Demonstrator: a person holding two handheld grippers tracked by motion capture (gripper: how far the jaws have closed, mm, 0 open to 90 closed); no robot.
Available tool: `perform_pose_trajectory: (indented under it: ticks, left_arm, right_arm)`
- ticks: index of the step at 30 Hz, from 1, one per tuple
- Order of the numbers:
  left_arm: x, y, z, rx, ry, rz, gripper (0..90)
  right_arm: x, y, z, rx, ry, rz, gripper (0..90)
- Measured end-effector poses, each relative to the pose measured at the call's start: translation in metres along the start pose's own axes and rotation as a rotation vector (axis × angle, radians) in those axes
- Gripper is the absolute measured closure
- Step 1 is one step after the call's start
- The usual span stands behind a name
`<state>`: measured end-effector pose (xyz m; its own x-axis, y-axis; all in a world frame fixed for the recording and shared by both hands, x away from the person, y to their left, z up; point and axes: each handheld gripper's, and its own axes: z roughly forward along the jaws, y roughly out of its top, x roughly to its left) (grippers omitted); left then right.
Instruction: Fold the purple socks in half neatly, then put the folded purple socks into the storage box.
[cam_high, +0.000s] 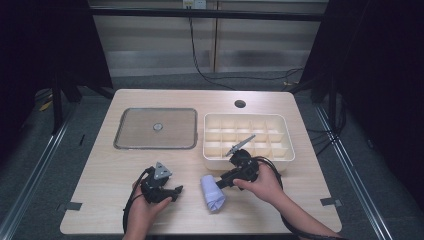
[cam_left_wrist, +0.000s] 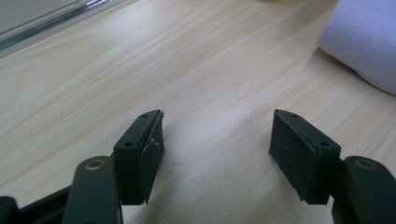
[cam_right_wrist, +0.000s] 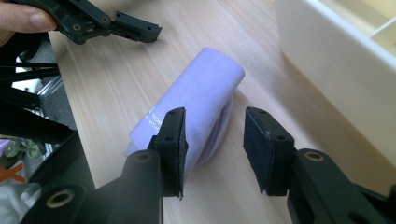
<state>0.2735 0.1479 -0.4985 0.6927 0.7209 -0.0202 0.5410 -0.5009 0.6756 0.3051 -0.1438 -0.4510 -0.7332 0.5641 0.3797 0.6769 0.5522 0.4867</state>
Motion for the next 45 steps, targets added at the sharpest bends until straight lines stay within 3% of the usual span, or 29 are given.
perform_pose_trajectory:
  ticks: [22,30,45]
  left_arm:
    - [0.000,-0.008,0.004,-0.083,-0.001,0.011,29.3]
    - [0.001,-0.008,0.004,-0.082,-0.002,0.016,29.0]
    - [-0.001,-0.007,0.005,-0.082,0.006,0.001,29.0]
  right_arm:
    - [-0.001,-0.001,0.001,0.042,0.025,0.028,56.8]
    - [-0.002,0.001,0.001,0.043,0.046,0.049,56.4]
    - [-0.007,0.002,0.019,0.084,0.096,0.151,55.8]
